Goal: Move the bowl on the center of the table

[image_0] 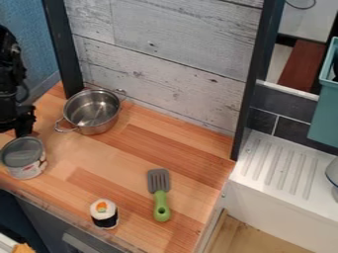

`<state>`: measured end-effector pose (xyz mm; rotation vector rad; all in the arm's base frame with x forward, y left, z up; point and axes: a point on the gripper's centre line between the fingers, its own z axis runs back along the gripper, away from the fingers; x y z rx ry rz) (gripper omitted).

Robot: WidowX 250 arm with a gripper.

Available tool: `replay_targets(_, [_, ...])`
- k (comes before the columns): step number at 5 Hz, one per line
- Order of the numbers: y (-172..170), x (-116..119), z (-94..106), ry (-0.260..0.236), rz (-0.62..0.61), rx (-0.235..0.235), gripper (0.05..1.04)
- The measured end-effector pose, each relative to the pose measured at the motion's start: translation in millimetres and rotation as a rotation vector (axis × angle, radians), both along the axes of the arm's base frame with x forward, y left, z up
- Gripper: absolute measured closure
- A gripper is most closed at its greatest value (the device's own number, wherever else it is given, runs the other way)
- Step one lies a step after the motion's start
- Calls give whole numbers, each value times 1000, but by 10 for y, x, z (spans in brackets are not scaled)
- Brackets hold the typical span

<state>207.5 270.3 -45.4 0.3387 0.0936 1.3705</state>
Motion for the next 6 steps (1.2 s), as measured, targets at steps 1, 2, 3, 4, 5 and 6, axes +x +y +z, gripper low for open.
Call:
replay_targets(1, [-118,-75,-72,2,26,-25,84])
replay_targets(2, [-247,-148,-76,-14,49,-36,84])
replay_targets(3, [-396,-163,-91,-32,88,-46,84])
replay_targets(4, [-579,-131,-101,-39,113,-51,84])
replay_targets(5, [-813,-33,-109,-43,121,-57,84])
replay_targets(6, [-1038,62,-89,-67,91,-77,84])
